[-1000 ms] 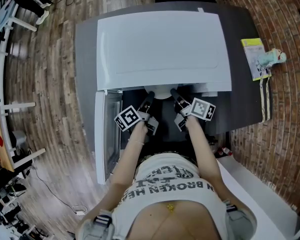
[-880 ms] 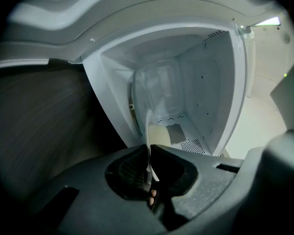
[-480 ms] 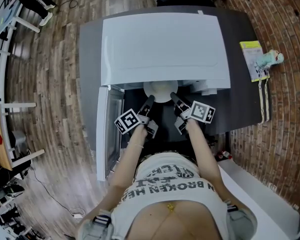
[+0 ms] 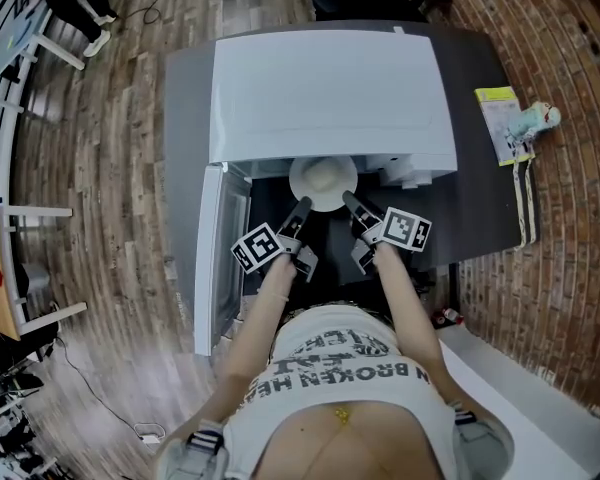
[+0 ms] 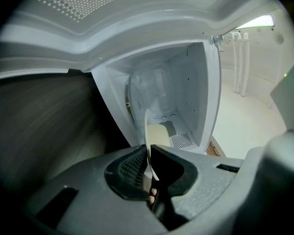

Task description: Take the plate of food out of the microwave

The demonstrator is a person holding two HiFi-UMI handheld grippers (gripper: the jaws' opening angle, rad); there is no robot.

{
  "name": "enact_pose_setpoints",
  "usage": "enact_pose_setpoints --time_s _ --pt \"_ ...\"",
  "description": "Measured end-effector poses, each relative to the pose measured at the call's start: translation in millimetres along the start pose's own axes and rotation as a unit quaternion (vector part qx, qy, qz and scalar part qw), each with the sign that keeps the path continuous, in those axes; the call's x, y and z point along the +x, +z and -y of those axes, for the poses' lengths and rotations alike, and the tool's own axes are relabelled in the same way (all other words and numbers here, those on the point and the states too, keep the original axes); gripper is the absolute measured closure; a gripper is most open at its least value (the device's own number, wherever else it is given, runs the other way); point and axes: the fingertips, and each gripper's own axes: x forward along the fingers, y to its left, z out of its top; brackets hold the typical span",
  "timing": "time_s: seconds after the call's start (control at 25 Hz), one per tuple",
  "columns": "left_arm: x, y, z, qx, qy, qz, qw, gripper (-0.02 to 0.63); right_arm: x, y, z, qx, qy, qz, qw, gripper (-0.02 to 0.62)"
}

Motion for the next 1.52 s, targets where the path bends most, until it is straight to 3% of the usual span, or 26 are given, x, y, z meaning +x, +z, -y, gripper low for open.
enact_pose_setpoints --time_s 1.04,1.52 --pt "-33 -24 16 0.021 -0.025 -0.041 0.9986 0.583 -37 -30 -15 -0.01 -0.02 0.04 0.999 0.546" --pt "-45 -51 26 0.027 -0.019 -0.012 0.9994 0.583 -61 -38 -12 -0.01 0.004 0.022 1.0 0.546"
